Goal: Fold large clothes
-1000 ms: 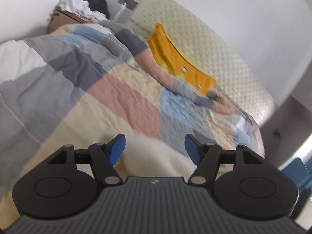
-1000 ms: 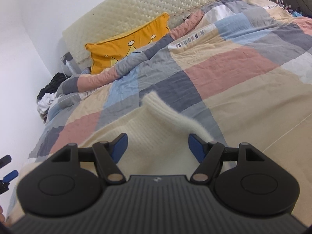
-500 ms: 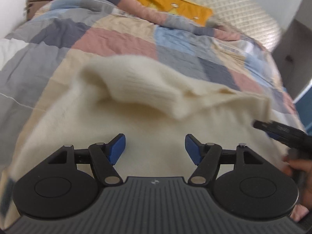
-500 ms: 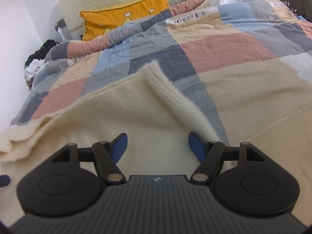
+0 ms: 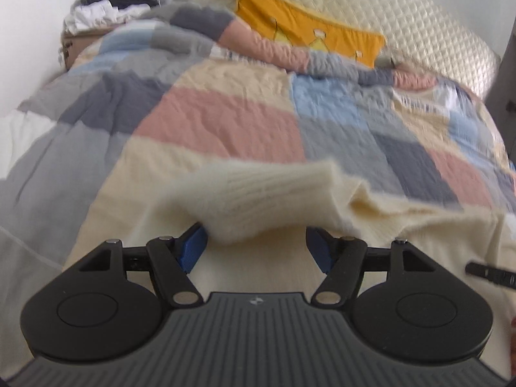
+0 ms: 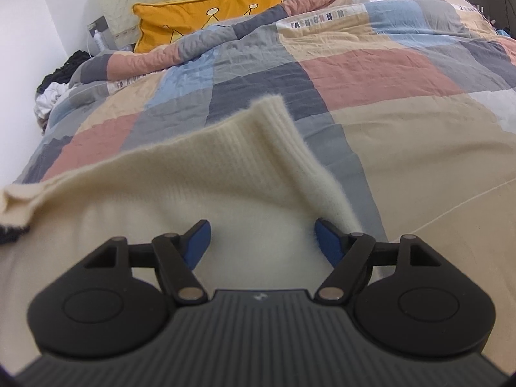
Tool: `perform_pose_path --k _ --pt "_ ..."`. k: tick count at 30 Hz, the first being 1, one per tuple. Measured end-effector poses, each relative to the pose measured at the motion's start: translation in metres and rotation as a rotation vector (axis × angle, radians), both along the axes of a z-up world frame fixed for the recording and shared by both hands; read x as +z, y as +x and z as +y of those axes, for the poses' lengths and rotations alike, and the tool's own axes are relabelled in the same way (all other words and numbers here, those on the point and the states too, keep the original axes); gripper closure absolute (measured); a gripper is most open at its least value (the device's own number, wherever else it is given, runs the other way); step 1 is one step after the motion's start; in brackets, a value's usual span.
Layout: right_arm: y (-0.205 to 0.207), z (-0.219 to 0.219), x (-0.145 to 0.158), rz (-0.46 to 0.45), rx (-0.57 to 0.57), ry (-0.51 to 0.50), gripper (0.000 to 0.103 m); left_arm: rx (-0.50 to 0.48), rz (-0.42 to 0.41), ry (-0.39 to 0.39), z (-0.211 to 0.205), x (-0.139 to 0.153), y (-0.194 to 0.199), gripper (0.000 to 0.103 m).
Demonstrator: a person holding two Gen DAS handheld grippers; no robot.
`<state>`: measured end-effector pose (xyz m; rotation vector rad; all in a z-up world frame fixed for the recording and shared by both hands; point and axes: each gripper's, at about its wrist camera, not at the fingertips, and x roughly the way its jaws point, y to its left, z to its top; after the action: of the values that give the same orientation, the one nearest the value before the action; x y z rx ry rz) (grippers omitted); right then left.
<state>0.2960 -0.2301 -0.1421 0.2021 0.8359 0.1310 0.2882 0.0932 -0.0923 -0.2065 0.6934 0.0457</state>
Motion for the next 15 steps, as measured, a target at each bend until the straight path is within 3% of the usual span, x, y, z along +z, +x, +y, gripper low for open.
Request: perform_pose_path --k 3,9,15 --pt "0.004 0.002 0.000 0.004 -0.007 -0.009 0.028 0.035 -0.024 0.097 0.000 0.003 0.009 0.030" --pt "0.010 0.010 -0.003 0.001 0.007 -0.042 0.026 0.032 0.091 0.019 0.016 -0.024 0.027 0.030" --pt "0.015 0.012 -0.007 0.014 0.024 -0.046 0.023 0.032 0.091 0.007 0.018 -0.028 0.024 0.030"
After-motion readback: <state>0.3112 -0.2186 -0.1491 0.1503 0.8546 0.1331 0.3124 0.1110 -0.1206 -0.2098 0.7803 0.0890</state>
